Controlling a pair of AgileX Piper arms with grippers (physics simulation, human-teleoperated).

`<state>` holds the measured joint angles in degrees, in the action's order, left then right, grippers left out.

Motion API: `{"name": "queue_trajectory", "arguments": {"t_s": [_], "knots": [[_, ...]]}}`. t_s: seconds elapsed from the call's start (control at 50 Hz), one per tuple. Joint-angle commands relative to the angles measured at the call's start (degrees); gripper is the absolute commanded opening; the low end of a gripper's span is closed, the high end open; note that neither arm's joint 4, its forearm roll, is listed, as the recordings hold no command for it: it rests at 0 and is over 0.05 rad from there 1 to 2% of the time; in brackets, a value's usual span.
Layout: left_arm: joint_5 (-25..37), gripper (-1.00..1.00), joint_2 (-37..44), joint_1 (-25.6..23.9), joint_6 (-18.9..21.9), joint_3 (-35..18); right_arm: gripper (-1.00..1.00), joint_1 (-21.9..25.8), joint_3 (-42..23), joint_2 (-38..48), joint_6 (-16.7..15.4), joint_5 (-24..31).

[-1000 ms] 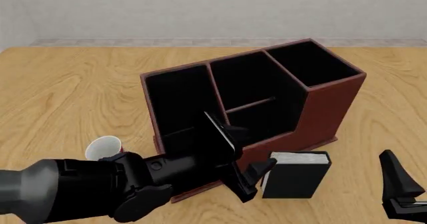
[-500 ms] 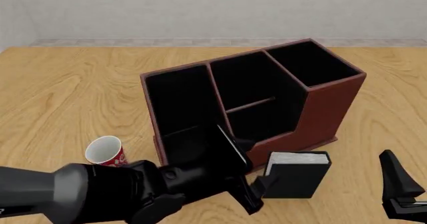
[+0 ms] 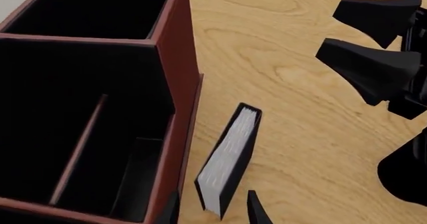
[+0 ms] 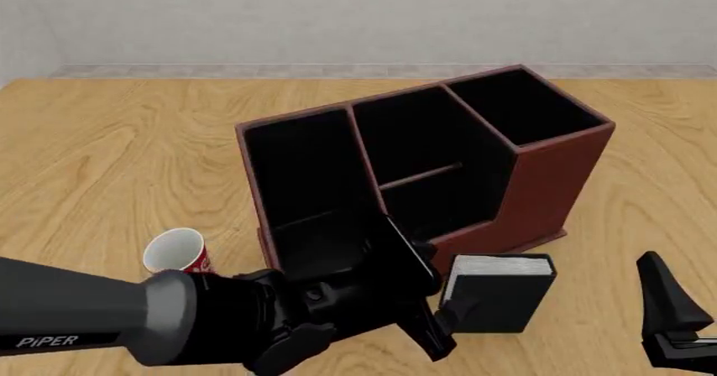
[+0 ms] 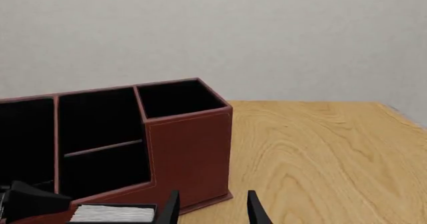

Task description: Pick up the book and place it in the back compartment of the caddy.

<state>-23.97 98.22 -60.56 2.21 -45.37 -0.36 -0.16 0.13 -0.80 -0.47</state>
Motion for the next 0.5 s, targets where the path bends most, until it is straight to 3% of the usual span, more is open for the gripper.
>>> {"name": "queue_trajectory", "arguments": {"t_s": [0.02,0.5], "knots": [[0.19,1.00,2.70,-0.07,-0.10,-1.75,1.00,0.01,0.03,-0.02,-0.05,-0.04],[2.72,1.00,5.47,-0.84,0.97,-5.92,1.00,0.01,0.02,0.01,0.04,-0.01]]}}
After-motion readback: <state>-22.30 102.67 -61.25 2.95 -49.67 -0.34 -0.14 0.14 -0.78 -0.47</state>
